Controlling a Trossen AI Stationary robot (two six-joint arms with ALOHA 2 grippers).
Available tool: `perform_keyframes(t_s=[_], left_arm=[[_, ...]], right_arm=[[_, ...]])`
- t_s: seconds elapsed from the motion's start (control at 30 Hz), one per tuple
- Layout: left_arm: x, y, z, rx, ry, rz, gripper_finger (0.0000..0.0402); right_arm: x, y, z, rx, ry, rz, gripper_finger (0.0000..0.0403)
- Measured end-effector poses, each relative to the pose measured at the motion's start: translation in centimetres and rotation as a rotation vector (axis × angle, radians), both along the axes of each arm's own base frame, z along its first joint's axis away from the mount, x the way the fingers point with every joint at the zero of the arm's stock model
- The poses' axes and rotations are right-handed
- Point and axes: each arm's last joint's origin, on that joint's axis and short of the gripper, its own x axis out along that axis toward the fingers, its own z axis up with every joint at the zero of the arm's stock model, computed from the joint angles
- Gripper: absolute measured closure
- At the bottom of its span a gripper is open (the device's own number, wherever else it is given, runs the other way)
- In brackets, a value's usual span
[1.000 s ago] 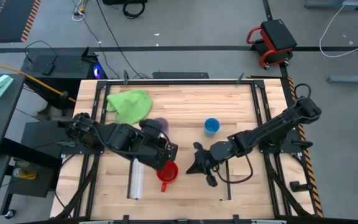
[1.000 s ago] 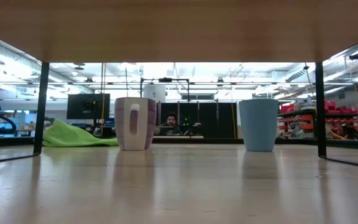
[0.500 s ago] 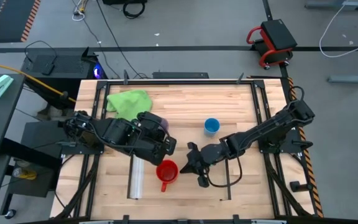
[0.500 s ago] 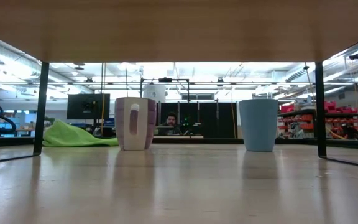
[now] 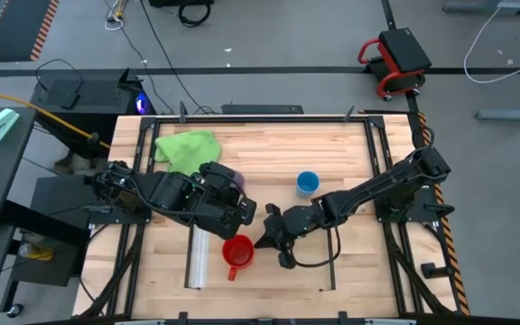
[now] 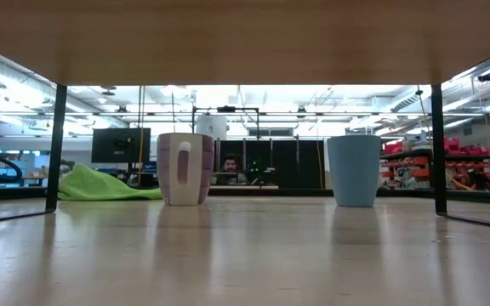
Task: Stack small to large cups/mugs on shelf
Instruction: Put the red mug on the shelf
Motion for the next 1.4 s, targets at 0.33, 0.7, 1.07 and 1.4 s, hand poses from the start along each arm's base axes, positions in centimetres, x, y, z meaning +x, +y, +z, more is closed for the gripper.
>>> perform_keyframes(t_s=[0.33, 0.7, 1.07, 1.4], left_arm=[[0.0, 0.1, 0.0, 0.007, -0.003, 0.005, 0.0378], [-0.1, 0.3, 0.2, 0.024, 0.008, -0.013, 0.0371], [-0.2, 0.5, 0.3, 0.034, 0.017, -0.029, 0.0384], [-0.2, 0.5, 0.3, 0.034, 0.017, -0.028, 0.0382]], right_arm=[[0.9, -0.4, 0.7, -0.008, 0.002, -0.017, 0.0403], [-1.0, 2.3, 0.9, -0.024, 0.068, 0.064, 0.0403], [-0.2, 1.6, 1.2, 0.001, 0.015, 0.019, 0.0403], [0.6, 1.4, 1.1, 0.023, -0.035, 0.060, 0.0403]])
